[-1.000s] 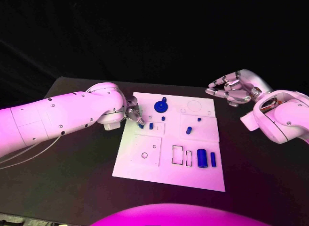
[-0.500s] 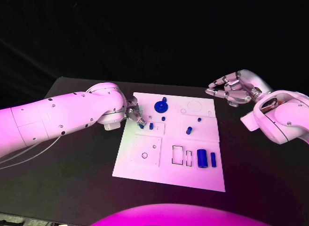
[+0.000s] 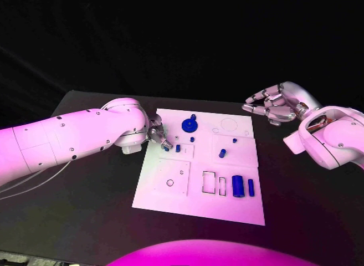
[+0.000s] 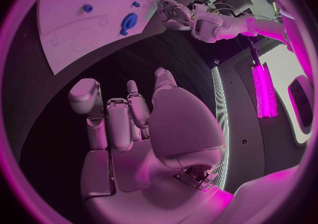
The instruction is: Assemble the parts on the task board
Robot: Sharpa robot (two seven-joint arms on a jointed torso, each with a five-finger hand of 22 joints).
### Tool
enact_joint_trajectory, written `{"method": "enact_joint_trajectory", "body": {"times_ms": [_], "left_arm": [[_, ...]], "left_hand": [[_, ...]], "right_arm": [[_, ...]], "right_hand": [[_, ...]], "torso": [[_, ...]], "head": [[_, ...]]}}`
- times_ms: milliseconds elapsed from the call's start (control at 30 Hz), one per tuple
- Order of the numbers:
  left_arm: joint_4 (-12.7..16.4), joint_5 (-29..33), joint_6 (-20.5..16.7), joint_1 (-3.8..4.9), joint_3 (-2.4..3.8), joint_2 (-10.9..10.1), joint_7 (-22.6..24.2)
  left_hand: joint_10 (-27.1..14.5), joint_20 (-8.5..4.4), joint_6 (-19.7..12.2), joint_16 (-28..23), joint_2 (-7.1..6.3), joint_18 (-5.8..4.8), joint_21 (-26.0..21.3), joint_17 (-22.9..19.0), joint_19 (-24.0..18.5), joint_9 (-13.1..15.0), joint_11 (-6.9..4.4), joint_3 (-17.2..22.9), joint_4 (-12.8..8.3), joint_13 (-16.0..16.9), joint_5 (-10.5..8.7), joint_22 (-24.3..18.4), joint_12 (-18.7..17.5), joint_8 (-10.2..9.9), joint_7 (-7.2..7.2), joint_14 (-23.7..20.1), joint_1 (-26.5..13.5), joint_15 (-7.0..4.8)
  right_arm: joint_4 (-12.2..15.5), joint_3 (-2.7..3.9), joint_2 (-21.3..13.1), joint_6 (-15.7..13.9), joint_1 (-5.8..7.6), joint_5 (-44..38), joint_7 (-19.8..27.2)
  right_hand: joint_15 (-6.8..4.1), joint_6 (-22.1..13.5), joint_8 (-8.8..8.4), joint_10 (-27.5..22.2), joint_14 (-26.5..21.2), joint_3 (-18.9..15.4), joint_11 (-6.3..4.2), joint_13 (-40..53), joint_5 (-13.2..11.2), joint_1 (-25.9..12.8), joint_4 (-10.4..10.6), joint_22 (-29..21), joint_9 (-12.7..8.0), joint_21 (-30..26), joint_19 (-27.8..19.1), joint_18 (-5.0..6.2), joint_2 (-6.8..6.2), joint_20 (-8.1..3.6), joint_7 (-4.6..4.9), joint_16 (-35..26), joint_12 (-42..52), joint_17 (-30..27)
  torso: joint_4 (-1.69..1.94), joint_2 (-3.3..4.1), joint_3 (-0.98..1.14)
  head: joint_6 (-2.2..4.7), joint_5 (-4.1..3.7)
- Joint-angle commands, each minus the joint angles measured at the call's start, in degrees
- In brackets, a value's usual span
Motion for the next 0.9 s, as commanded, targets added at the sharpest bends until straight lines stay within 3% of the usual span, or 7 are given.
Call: {"method": "enact_joint_trajectory", "body": {"times_ms": [33, 233, 700, 900], "left_arm": [[0.19, -0.01, 1.11, -0.08, -0.03, 0.19, -1.03], [0.14, -0.02, 0.46, -0.08, -0.03, 0.21, -1.11], [-0.34, 0.6, -1.34, -0.09, 0.07, -0.19, -0.86], [-0.41, 1.06, -1.54, -0.09, 0.13, -0.29, -0.57]], "left_hand": [[-0.41, -0.26, 0.25, 0.14, 0.25, -0.52, 0.26, 15.08, 3.02, 0.01, -0.21, -0.52, 0.07, 0.04, 0.03, 8.86, 0.19, -0.23, 0.04, 6.03, -0.4, -0.31], [-0.5, -0.26, 0.27, 0.14, 0.49, -0.51, 0.24, 15.08, 3.01, 0.1, -0.18, -2.01, 0.89, 0.05, 0.04, 8.83, 0.25, -0.37, 0.08, 6.03, -0.5, -0.32], [-0.82, -0.18, 0.33, 0.14, 1.43, -0.45, 0.03, 15.08, 2.91, 0.56, -0.03, -9.85, 5.7, 0.2, 0.12, 8.61, 0.62, -0.94, 0.28, 6.03, -0.96, -0.26], [-0.87, -0.17, 0.31, 0.14, 1.67, -0.43, -0.02, 15.08, 2.88, 0.61, -0.02, -10.68, 6.28, 0.19, 0.17, 8.55, 0.64, -1.01, 0.28, 6.03, -0.89, -0.23]], "right_arm": [[0.1, 0.0, 0.01, 0.2, -0.04, -0.55, 0.51], [0.08, 0.0, 0.01, 0.12, -0.04, -0.55, 0.53], [-0.04, 0.0, -0.01, 0.18, -0.04, -0.52, 0.75], [-0.12, 0.0, -0.05, -0.15, -0.04, -0.51, 0.79]], "right_hand": [[-0.3, -0.03, 0.25, -0.01, 2.18, -0.33, -0.1, -0.05, 0.37, -0.48, -0.15, -0.05, 0.05, -0.29, 0.19, 0.61, 0.31, -0.22, -0.25, -0.29, 0.03, -0.05], [-0.31, -0.04, 0.26, -0.03, 2.18, -0.37, -0.11, -0.08, 0.37, -0.5, -0.16, -0.08, 0.06, -0.33, 0.18, 0.61, 0.31, -0.22, -0.25, -0.3, 0.01, -0.06], [-0.28, -0.27, 0.23, -0.38, 2.04, -0.83, -0.06, -0.47, 0.19, -0.85, -0.13, -0.5, 0.05, -1.05, -0.11, 0.73, 0.15, -0.22, -0.19, -0.72, -0.32, -0.51], [-0.14, -0.8, 0.21, -0.89, 1.82, -1.47, 0.1, -0.92, -1.64, -1.42, -0.13, -0.97, 0.05, -2.01, -0.47, 0.85, 0.45, -0.12, -0.03, -1.25, -0.69, -0.97]], "torso": [[0.05, -0.01, -0.01], [0.04, 0.01, -0.03], [-0.03, -0.01, -0.01], [0.01, -0.01, -0.03]], "head": [[-0.05, -0.03], [-0.02, -0.02], [0.12, -0.15], [0.13, -0.18]]}}
